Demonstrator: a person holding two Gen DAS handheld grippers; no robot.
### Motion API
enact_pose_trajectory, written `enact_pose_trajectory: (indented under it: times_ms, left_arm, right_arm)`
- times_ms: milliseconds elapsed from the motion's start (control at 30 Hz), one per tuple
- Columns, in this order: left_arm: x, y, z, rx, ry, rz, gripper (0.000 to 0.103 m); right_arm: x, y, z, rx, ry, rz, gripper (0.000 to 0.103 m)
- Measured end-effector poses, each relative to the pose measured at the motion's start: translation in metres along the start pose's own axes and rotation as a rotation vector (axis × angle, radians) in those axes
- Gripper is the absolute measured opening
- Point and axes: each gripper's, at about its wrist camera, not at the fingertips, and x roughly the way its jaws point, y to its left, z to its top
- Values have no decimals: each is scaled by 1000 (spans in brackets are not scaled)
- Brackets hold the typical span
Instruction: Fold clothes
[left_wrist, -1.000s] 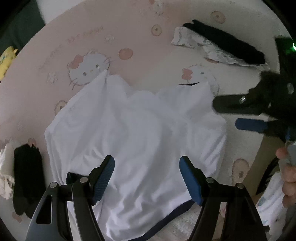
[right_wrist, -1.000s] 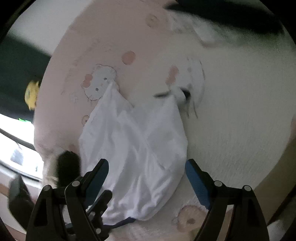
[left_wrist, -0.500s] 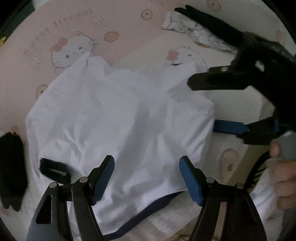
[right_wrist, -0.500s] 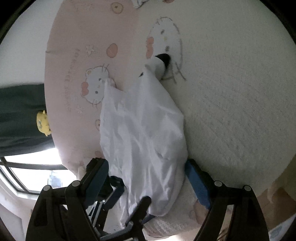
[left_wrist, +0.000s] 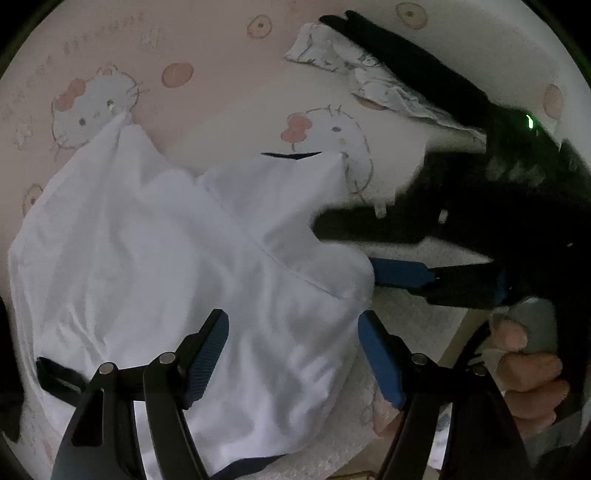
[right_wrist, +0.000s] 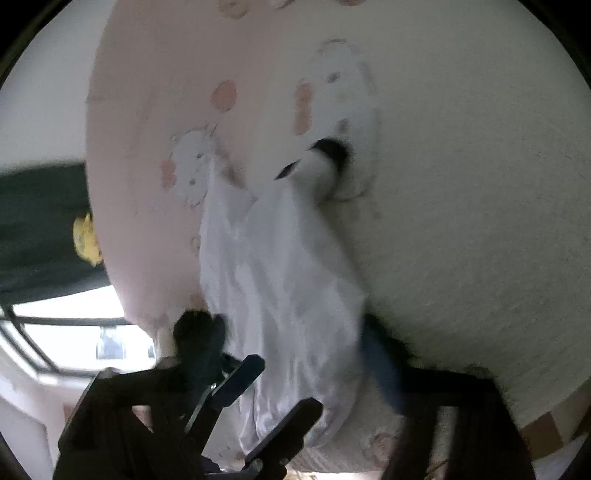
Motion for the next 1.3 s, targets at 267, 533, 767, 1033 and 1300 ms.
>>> enact_pose_trajectory:
  times_ms: [267,533,767,1033,1300]
  left_arm:
    - [6,19,6,-188,56,-185,71]
    - [1,4,10,-106,-20,-117,71]
    - [4,-17,14,2,-54,-21,71]
    - [4,-25,20,131,-154,110,57]
    - [19,-3,23,12,-109,-6,26]
  right_arm:
    - [10,-5,11,63,30,118,19]
    - [11,8,15,26,57,169,19]
    - [11,20,17,5,59,207,20]
    - [7,16,21,24,45,203,20]
    - [8,26,28,-42,7,72,33]
